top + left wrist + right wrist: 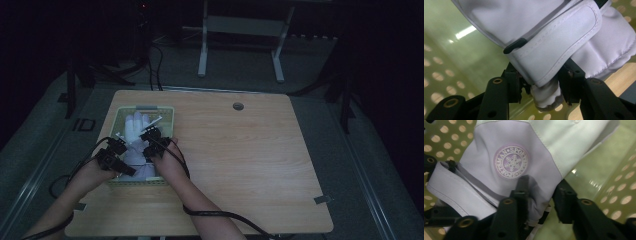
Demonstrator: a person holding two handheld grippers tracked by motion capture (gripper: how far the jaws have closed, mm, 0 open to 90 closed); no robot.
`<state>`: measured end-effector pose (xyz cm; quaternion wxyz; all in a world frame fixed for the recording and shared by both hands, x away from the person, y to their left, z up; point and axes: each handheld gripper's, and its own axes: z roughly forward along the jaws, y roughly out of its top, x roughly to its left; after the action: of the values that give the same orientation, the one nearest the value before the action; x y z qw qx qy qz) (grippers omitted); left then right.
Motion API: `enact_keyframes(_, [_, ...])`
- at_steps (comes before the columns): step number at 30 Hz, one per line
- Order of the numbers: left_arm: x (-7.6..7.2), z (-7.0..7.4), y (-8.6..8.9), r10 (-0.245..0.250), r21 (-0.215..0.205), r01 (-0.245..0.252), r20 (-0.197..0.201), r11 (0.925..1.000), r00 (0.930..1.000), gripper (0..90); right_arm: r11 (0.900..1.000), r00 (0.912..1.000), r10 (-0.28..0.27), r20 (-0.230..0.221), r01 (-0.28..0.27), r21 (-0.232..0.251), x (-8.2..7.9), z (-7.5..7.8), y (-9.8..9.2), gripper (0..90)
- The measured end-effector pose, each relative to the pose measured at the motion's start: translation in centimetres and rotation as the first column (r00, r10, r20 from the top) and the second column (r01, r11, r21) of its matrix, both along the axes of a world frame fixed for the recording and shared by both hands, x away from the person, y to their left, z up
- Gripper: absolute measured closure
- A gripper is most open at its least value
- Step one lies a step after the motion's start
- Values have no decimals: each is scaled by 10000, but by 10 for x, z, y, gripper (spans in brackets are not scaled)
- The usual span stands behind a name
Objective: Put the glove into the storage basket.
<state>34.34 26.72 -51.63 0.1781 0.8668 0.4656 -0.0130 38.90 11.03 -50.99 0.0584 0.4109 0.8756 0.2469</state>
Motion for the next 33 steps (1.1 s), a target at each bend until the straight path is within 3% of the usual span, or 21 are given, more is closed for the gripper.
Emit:
enact_keyframes(4, [-5, 4, 3, 239, -266, -227, 434, 9994, 9988, 524, 9998, 9993, 23, 368, -30, 205, -1, 5, -3, 532])
enact_keyframes(5, [-7, 8, 6, 369, -386, -341, 765, 9987, 9964, 494, 9998, 9983, 49, 584, -60, 196, -1, 9, -4, 503])
enact_keyframes(8, [-10, 13, 11, 848, -654, -767, 1329, 9949, 9875, 418, 9990, 9981, 250, 563, -270, 354, 1, 16, -9, 492])
enact_keyframes(9, [-10, 13, 11, 848, -654, -767, 1329, 9949, 9875, 392, 9990, 9981, 250, 563, -270, 354, 1, 16, -9, 492])
enact_keyframes(11, [-12, 18, 16, 1088, -1415, -876, 1494, 9861, 9828, 339, 9962, 9962, 450, 745, -503, 707, 2, 22, -15, 451])
enact_keyframes(14, [-15, 21, 15, 1168, -1495, -906, 1775, 9846, 9772, 258, 9938, 9966, 558, 601, -613, 923, 3, 26, -18, 416])
enact_keyframes(18, [-15, 22, 14, 1218, -1929, -880, 1714, 9773, 9776, 240, 9928, 9947, 716, 742, -782, 904, 4, 29, -22, 381])
enact_keyframes(20, [-16, 23, 12, 1178, -1927, -848, 1664, 9776, 9790, 240, 9895, 9940, 845, 702, -920, 1118, 4, 32, -26, 345])
enact_keyframes(22, [-19, 25, 9, 1283, -1831, -912, 2023, 9789, 9709, 226, 9858, 9929, 1042, 581, -1108, 1262, 4, 34, -29, 296])
enact_keyframes(24, [-21, 27, 8, 1326, -1930, -910, 2146, 9770, 9677, 160, 9818, 9917, 1128, 620, -1208, 1463, 3, 38, -33, 248])
enact_keyframes(28, [-24, 33, 6, 1731, -2572, -1081, 2455, 9603, 9538, 140, 9773, 9891, 1365, 555, -1436, 1556, 3, 41, -41, 200])
enact_keyframes(30, [-25, 36, 4, 1761, -2689, -1012, 2714, 9578, 9462, 95, 9743, 9861, 1469, 776, -1578, 1606, 3, 42, -45, 199])
enact_keyframes(31, [-26, 36, 3, 1772, -2720, -966, 2897, 9574, 9406, 95, 9743, 9861, 1469, 776, -1578, 1606, 3, 42, -45, 199])
enact_keyframes(32, [-30, 37, -1, 1835, -2765, -877, 3430, 9570, 9212, 94, 9731, 9825, 1582, 986, -1721, 1529, 1, 44, -48, 196])
enact_keyframes(33, [-30, 37, -1, 1835, -2765, -877, 3430, 9570, 9212, 94, 9731, 9825, 1582, 986, -1721, 1529, 1, 44, -48, 196])
